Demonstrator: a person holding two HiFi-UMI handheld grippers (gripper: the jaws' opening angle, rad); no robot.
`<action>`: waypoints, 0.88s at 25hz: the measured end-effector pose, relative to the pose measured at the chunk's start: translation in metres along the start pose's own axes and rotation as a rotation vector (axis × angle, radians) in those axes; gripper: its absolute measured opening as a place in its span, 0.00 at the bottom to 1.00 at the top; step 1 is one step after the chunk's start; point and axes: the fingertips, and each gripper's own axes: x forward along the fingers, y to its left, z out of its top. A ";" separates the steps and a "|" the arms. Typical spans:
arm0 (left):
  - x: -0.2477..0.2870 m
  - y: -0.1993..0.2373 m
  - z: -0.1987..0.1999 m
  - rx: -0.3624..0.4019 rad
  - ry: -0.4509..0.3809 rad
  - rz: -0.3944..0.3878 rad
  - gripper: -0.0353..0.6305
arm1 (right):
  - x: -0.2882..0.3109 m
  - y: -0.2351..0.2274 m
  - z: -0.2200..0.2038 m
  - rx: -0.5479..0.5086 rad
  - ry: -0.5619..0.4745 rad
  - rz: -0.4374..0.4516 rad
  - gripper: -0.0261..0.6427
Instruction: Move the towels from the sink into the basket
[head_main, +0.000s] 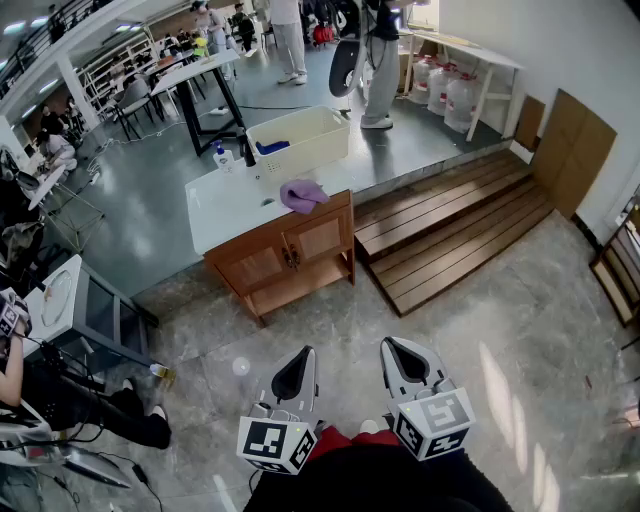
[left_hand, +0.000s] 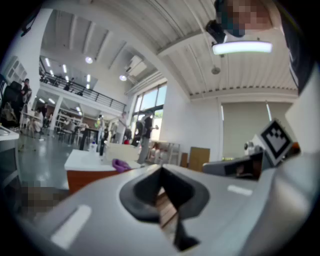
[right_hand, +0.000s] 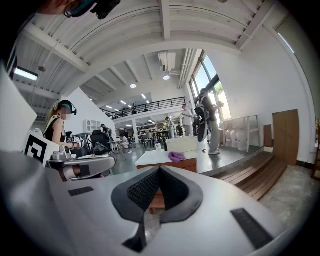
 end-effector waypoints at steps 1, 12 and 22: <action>0.002 -0.002 0.000 0.003 -0.003 0.002 0.06 | 0.000 -0.002 0.001 -0.003 -0.003 0.000 0.05; 0.008 -0.001 -0.005 -0.008 -0.018 0.057 0.06 | -0.010 -0.020 0.004 -0.017 -0.035 0.041 0.05; 0.017 0.001 0.012 0.023 -0.050 0.101 0.06 | -0.008 -0.029 0.018 -0.037 -0.067 0.063 0.05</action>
